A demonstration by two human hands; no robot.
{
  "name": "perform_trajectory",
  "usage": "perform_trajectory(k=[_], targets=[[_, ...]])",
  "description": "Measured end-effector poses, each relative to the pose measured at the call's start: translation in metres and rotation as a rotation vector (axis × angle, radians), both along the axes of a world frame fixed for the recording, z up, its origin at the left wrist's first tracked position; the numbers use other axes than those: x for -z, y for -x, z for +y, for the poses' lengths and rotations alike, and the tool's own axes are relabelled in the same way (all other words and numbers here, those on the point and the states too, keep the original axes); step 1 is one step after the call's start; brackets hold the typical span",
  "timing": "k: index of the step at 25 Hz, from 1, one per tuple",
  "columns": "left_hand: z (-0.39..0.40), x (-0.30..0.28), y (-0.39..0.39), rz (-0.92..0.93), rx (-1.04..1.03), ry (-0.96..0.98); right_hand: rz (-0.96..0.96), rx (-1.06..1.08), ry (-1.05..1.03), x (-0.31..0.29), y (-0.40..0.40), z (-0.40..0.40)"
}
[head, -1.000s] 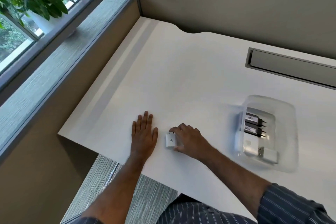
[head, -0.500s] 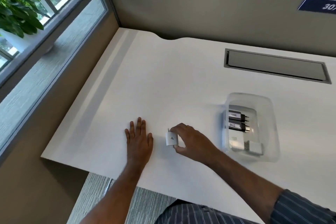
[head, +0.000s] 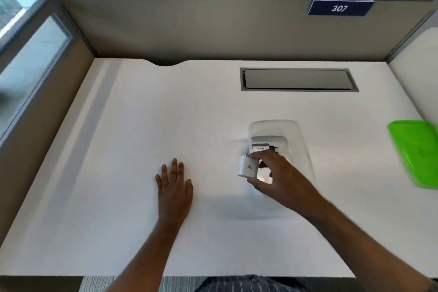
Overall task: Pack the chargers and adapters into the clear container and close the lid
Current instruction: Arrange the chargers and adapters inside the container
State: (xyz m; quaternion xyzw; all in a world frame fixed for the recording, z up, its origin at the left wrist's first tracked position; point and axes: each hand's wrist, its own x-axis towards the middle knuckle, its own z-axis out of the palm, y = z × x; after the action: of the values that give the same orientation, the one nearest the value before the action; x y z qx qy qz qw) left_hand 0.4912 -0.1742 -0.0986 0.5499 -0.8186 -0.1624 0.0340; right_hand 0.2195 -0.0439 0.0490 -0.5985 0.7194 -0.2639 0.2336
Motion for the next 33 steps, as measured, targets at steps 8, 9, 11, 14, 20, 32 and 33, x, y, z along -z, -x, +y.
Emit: perform_trajectory(k=[8, 9, 11, 14, 20, 32, 33], targets=[[0.000, 0.002, 0.039, 0.009, 0.073, 0.012, 0.242, 0.182, -0.169, 0.008, 0.080, 0.019], [0.001, 0.002, 0.043, 0.008, 0.083, 0.011, 0.317, 0.178, -0.188, 0.011, 0.084, 0.018], [0.004, 0.002, 0.050, 0.016, 0.087, 0.004, 0.569, 0.119, -0.258, 0.018, 0.088, 0.015], [0.005, 0.002, 0.053, 0.029, 0.076, -0.008, 0.854, 0.022, -0.370, 0.026, 0.085, 0.007], [0.003, 0.001, 0.052, 0.031, 0.075, -0.021, 1.019, -0.058, -0.352, 0.025, 0.078, -0.007], [0.004, 0.001, 0.051, 0.044, 0.073, -0.021, 1.050, -0.079, -0.444, 0.044, 0.083, -0.009], [0.004, 0.001, 0.051, 0.045, 0.070, -0.023, 1.035, -0.081, -0.455, 0.045, 0.084, -0.009]])
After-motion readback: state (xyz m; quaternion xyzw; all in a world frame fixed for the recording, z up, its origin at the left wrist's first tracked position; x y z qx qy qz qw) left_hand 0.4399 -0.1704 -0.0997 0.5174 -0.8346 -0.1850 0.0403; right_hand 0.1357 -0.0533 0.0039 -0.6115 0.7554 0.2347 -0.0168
